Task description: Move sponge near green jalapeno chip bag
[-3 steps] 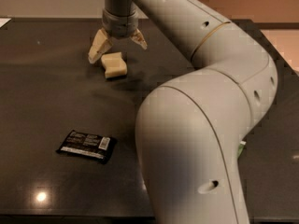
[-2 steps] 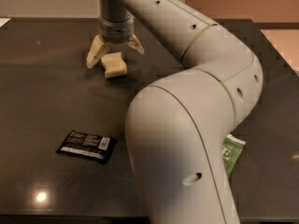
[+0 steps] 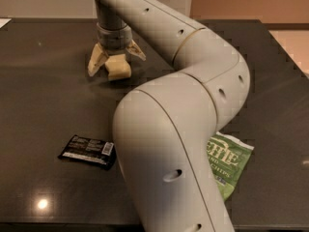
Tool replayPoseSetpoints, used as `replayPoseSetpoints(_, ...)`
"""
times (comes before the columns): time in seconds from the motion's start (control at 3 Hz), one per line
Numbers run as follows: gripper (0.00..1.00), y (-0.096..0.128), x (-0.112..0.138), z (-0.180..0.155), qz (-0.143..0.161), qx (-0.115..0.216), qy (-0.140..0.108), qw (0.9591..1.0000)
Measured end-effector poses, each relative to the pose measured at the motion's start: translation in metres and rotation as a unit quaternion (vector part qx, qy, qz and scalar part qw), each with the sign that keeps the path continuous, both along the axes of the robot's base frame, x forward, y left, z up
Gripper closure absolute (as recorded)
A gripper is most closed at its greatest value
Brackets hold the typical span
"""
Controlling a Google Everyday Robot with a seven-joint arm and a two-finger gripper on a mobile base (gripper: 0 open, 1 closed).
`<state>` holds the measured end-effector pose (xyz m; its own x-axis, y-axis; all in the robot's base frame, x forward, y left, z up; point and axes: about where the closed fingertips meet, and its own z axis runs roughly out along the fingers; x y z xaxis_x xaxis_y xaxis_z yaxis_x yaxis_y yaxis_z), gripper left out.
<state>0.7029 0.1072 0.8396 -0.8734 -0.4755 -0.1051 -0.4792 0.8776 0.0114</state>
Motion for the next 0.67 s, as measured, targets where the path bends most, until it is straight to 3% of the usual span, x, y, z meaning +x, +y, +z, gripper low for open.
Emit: replayPoseSetpoints(0.67, 0.39, 0.0012, 0.0052, -0.0086, -0.015, -0.020, -0.001, 0.9997)
